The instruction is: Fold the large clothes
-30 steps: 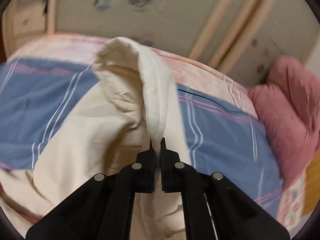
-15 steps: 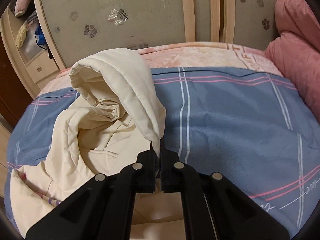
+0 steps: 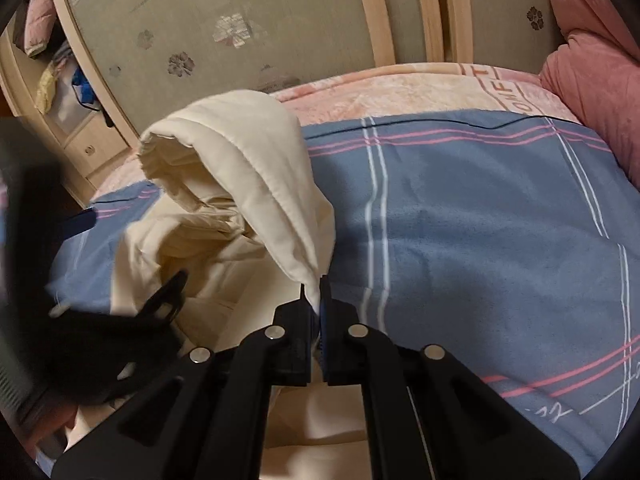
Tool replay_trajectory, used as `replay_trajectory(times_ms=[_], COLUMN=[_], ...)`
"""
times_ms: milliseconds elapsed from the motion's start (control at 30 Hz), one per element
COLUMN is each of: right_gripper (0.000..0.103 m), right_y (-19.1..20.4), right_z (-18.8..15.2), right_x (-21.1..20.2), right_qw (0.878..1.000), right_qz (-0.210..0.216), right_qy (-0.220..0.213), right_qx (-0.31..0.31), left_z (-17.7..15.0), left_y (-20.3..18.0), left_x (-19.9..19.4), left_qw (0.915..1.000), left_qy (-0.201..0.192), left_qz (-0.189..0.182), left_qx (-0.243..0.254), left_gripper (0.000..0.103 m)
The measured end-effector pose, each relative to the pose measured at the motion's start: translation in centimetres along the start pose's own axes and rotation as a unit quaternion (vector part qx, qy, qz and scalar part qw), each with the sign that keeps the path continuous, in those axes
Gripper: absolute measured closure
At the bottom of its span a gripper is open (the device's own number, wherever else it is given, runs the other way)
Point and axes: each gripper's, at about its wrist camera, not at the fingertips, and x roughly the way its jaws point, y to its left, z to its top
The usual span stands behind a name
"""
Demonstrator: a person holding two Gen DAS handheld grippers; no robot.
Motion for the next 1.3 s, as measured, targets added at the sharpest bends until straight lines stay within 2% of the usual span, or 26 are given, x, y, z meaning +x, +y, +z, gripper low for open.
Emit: replay_trajectory(times_ms=[33,67,133,167,200,300,367,433,467,500,567,600,633,667,733,767,800,867,933,967,1000,1067,1133,1167,1267,1300], right_gripper=[0.100,0.100,0.100,0.100,0.100,0.100,0.100,0.099,0.099,0.099,0.089,0.086,0.073,0.056,0.043,0.043,0.043,0.038,0.030,0.030,0.030,0.030,0.030,0.030,0.030,0.030], right_y=[-0.1,-0.2,-0.6,-0.9,-1.2,-2.2,-2.6,-2.8,-3.1,-3.2,-3.3,-3.0,-2.9,-2.8,-2.7,-2.8,-3.1,-4.3,-5.8,-6.3,-6.5,-6.7,-6.5,-6.6,-6.7,-6.6], right_z=[-0.1,-0.1,0.0,0.0,-0.1,-0.2,-0.5,-0.9,-1.1,-1.2,-1.4,-1.4,-1.4,-1.4,-1.2,-1.0,-0.7,-0.2,0.1,0.3,0.7,1.1,1.6,1.7,1.6,1.8], right_x=[0.2,0.4,0.9,1.1,1.3,1.7,2.1,2.6,2.8,2.9,2.8,2.6,2.5,2.1,0.4,-0.8,-1.6,-4.5,-6.9,-7.8,-8.5,-9.6,-9.8,-9.8,-9.6,-9.5], right_qw=[1.000,1.000,1.000,1.000,0.999,0.999,0.998,0.997,0.997,0.996,0.997,0.998,0.999,0.999,0.999,0.999,0.998,0.992,0.980,0.973,0.967,0.962,0.960,0.958,0.957,0.962], right_qz=[-0.003,-0.007,-0.014,-0.017,-0.018,-0.020,-0.023,-0.029,-0.029,-0.029,-0.026,-0.012,-0.002,0.004,0.025,0.039,0.048,0.095,0.146,0.171,0.191,0.209,0.220,0.228,0.233,0.219], right_qy=[0.003,0.004,0.010,0.013,0.016,0.024,0.029,0.037,0.040,0.041,0.037,0.035,0.036,0.034,0.014,0.002,-0.006,-0.034,-0.059,-0.070,-0.077,-0.083,-0.075,-0.071,-0.066,-0.069], right_qx=[0.000,0.001,0.009,0.015,0.023,0.044,0.053,0.056,0.064,0.068,0.064,0.052,0.041,0.031,0.028,0.032,0.038,0.075,0.120,0.137,0.148,0.153,0.154,0.158,0.162,0.150], left_z=[0.0,-0.2,-1.5,-2.5,-4.4,-8.4,-11.1,-14.4,-16.0,-17.2,-18.8,-18.9,-18.6,-18.0,-15.6,-14.9,-14.0,-13.2,-13.1,-13.1,-13.1,-13.0,-12.7,-12.5,-11.7,-11.1], left_y=[0.4,2.0,5.4,7.5,10.5,15.3,17.4,19.6,20.6,21.1,20.7,20.4,20.2,19.9,19.4,19.3,18.6,17.3,16.5,16.2,16.1,15.6,15.3,15.2,15.3,15.2], left_x=[0.8,1.7,2.2,2.1,2.0,2.9,3.5,4.9,5.8,6.5,7.3,7.4,7.1,6.7,3.4,1.9,-1.0,-4.3,-7.1,-9.1,-10.4,-13.9,-15.6,-16.2,-15.9,-15.0], left_qw=[0.9997,0.9976,0.9903,0.9840,0.9729,0.9552,0.9373,0.9007,0.8743,0.8541,0.8315,0.8274,0.8343,0.8483,0.9032,0.9177,0.9397,0.9571,0.9552,0.9480,0.9431,0.9358,0.9377,0.9374,0.9199,0.9003], left_qy=[0.013,0.030,0.043,0.046,0.046,0.051,0.054,0.058,0.058,0.064,0.076,0.074,0.068,0.061,-0.009,-0.043,-0.092,-0.137,-0.170,-0.197,-0.216,-0.251,-0.247,-0.243,-0.218,-0.193], left_qz=[0.016,0.041,0.045,0.049,0.052,0.031,-0.017,-0.099,-0.147,-0.177,-0.206,-0.215,-0.216,-0.209,-0.168,-0.147,-0.108,-0.047,-0.044,-0.068,-0.072,-0.035,-0.026,-0.038,-0.165,-0.242], left_qx=[-0.011,-0.049,-0.125,-0.165,-0.220,-0.290,-0.344,-0.419,-0.459,-0.485,-0.510,-0.514,-0.503,-0.483,-0.395,-0.367,-0.311,-0.251,-0.238,-0.241,-0.242,-0.245,-0.243,-0.246,-0.281,-0.306], left_gripper=[0.005,0.007,0.007,0.007,0.006,0.002,0.002,0.002,0.002,0.002,0.002,0.002,0.002,0.002,0.002,0.002,0.002,0.002,0.002,0.002,0.002,0.002,0.002,0.002,0.002,0.002])
